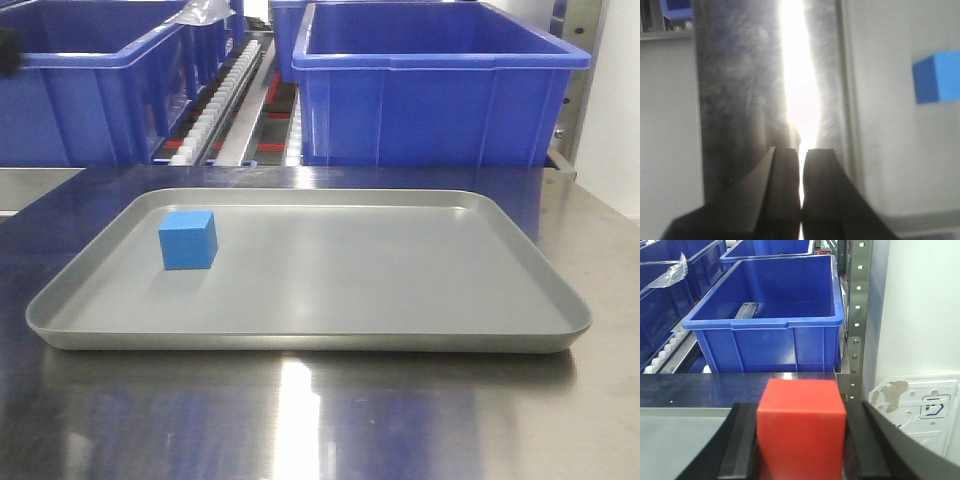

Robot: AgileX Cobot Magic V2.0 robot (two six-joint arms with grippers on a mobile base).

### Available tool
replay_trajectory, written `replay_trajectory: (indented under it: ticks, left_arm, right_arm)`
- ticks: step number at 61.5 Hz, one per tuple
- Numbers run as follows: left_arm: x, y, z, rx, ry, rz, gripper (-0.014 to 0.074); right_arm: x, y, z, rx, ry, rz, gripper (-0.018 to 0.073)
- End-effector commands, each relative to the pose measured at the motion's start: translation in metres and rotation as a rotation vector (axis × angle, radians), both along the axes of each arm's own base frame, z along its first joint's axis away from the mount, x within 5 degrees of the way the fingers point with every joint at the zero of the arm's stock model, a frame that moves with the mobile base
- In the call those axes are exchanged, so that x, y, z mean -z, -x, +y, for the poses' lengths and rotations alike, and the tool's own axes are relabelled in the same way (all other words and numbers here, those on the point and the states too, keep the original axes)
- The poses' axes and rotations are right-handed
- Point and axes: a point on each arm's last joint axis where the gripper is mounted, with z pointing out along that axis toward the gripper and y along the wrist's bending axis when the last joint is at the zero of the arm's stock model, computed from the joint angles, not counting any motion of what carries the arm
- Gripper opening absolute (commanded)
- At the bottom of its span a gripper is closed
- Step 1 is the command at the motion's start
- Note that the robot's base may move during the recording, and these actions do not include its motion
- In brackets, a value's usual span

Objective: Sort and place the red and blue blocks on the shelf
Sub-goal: 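Lower the left gripper over the blue cube and close on it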

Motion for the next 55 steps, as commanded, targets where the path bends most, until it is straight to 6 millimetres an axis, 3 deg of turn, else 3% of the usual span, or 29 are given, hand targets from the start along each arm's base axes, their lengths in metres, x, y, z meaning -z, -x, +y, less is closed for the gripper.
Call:
replay_trajectory:
  ticks: [1,10,16,21,27,36,55]
  left_arm:
    - [-0.018,-0.017,-0.017,-0.045,0.006,-0.047,0.0127]
    - [-0.017,-0.038,-0.044,-0.034,-0.031,0.017,0.0183]
    - [-0.022,-0.048,-0.065,-0.042,-0.010,0.023,0.0345]
    - [-0.023,-0.052,-0.083,-0.089,0.037,0.034,0.0536]
    - [-0.025,-0.053,-0.099,-0.101,0.058,0.048,0.0638]
    - [-0.022,-0.054,-0.108,-0.090,0.075,0.064,0.0640]
    - [-0.020,-0.054,-0.108,-0.108,0.071,0.076,0.0639]
  right_arm:
    - [-0.017,0.001,-0.001,0.008,0.006,-0.109,0.0057]
    - [-0.017,0.001,-0.001,0.008,0.006,-0.109,0.0057]
    - [-0.017,0.001,-0.001,0.008,0.006,-0.109,0.0057]
    - [-0.017,0.001,-0.001,0.008,0.006,-0.109,0.0057]
    - [-0.017,0.001,-0.001,0.008,0.006,-0.109,0.0057]
    - [-0.017,0.001,-0.001,0.008,0.006,-0.109,0.0057]
    - [-0.017,0.001,-0.001,0.008,0.006,-0.109,0.0057]
